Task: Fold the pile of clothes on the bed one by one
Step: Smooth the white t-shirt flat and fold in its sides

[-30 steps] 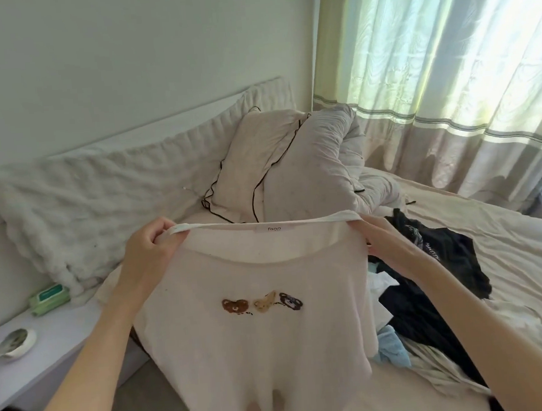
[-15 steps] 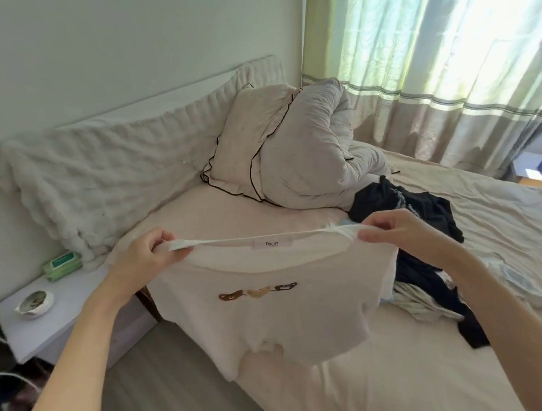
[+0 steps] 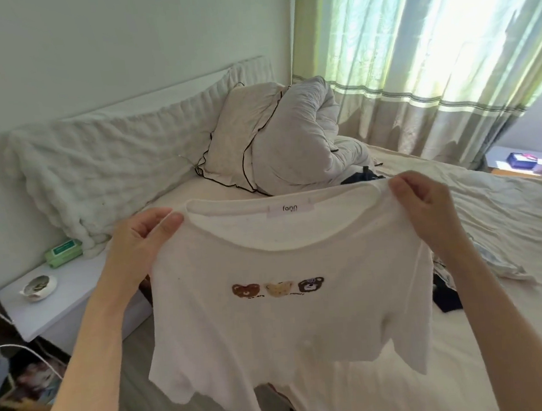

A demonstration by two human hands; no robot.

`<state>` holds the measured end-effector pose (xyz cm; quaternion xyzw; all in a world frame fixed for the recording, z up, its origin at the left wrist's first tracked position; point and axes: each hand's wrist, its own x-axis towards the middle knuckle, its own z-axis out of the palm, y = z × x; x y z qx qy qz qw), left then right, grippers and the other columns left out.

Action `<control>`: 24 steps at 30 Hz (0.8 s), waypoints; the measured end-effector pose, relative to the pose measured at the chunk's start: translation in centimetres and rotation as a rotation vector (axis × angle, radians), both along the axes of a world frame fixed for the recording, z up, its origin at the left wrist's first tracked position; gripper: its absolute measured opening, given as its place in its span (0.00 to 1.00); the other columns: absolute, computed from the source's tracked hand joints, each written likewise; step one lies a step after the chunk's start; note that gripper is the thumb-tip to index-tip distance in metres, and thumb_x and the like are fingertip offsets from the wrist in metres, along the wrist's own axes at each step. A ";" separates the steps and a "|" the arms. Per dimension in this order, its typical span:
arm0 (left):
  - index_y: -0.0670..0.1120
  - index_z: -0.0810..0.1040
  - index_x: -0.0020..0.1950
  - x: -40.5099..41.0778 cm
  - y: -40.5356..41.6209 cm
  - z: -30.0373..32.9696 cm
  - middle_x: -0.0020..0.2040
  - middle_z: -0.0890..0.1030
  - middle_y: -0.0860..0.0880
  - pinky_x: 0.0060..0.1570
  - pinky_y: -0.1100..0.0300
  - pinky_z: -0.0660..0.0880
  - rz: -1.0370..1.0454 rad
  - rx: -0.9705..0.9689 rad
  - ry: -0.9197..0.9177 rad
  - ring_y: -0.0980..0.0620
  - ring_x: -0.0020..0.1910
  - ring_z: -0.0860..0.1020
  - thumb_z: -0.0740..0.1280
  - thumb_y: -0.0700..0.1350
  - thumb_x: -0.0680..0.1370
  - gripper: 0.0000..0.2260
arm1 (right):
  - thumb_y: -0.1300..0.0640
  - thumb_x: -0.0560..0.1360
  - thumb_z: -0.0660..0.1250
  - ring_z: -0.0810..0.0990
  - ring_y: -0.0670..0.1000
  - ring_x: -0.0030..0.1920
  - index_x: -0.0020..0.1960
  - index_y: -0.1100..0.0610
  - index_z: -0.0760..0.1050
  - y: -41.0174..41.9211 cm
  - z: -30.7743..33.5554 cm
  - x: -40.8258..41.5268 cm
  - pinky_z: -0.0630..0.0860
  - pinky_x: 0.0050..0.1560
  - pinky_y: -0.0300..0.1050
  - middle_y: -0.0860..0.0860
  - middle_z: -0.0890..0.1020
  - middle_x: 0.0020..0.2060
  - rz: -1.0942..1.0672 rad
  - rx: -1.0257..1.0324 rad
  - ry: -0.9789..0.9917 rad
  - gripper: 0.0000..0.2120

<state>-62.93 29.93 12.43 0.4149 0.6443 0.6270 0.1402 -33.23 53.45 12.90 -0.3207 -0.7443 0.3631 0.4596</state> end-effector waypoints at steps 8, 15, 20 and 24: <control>0.61 0.79 0.33 -2.3 4.9 -0.9 0.32 0.79 0.59 0.34 0.73 0.67 0.195 -0.204 0.212 0.66 0.32 0.74 0.70 0.51 0.74 0.10 | 0.55 0.78 0.63 0.66 0.46 0.31 0.42 0.59 0.79 4.7 0.8 -4.2 0.63 0.34 0.41 0.50 0.71 0.29 -0.159 0.008 -0.031 0.10; 0.50 0.74 0.41 -8.6 14.1 -9.6 0.36 0.75 0.53 0.34 0.54 0.63 0.270 -0.497 0.371 0.49 0.38 0.73 0.64 0.59 0.76 0.13 | 0.52 0.80 0.58 0.72 0.52 0.42 0.50 0.58 0.77 15.2 -7.9 -11.4 0.62 0.42 0.44 0.50 0.76 0.38 -0.156 -0.001 -0.475 0.13; 0.52 0.72 0.45 -13.9 22.0 -19.0 0.39 0.74 0.54 0.35 0.56 0.62 0.318 -0.652 0.397 0.50 0.39 0.71 0.62 0.55 0.79 0.08 | 0.55 0.81 0.57 0.72 0.53 0.43 0.51 0.62 0.77 23.7 -18.3 -18.8 0.62 0.41 0.43 0.55 0.79 0.42 -0.102 -0.078 -0.589 0.13; 0.48 0.76 0.49 -18.8 28.7 -27.8 0.40 0.76 0.52 0.39 0.56 0.65 0.356 -0.772 0.350 0.46 0.42 0.74 0.64 0.54 0.78 0.10 | 0.54 0.81 0.56 0.75 0.56 0.48 0.49 0.59 0.76 30.2 -28.3 -23.9 0.65 0.45 0.45 0.56 0.78 0.44 -0.087 -0.199 -0.657 0.13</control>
